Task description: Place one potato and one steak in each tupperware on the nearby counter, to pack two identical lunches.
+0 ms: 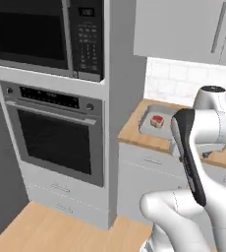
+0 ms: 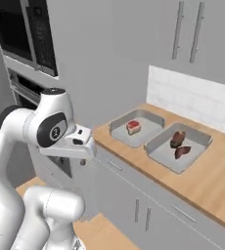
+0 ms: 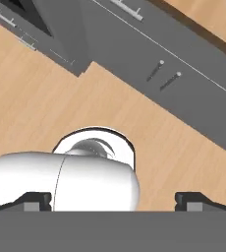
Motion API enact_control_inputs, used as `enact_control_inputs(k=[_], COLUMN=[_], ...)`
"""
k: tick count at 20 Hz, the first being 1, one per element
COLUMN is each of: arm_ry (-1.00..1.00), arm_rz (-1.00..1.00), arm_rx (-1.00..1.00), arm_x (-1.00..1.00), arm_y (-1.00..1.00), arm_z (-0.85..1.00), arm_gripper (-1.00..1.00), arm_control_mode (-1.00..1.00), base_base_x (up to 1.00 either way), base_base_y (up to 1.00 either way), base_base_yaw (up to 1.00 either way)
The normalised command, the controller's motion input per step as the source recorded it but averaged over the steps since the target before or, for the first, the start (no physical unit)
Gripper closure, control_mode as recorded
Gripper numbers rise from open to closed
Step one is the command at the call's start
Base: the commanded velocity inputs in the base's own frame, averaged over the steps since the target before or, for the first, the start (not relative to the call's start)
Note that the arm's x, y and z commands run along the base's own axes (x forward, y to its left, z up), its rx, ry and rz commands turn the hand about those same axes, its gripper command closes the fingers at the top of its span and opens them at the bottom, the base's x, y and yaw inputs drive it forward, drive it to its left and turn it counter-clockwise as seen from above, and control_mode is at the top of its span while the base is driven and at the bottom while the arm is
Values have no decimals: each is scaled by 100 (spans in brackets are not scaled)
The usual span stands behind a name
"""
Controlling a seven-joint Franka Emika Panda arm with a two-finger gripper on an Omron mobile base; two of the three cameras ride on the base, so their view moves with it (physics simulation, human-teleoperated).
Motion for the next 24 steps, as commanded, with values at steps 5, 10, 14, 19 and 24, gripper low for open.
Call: enact_control_inputs(k=[5, 10, 14, 19, 24], arm_ry=[0, 0, 0, 0, 0], arm_rz=[0, 0, 0, 0, 0], arm_rx=[0, 0, 0, 0, 0], arm_x=[0, 0, 0, 0, 0], arm_y=[0, 0, 0, 0, 0], arm_z=[0, 0, 0, 0, 0], arm_gripper=[-100, -100, -100, -100, -100], arm_control_mode=[100, 100, 100, 100, 100], base_base_x=[0, 26, 76, 95, 100], base_base_y=[12, 6, 3, 61, 99], base_base_yaw=[100, 100, 89, 48, 2])
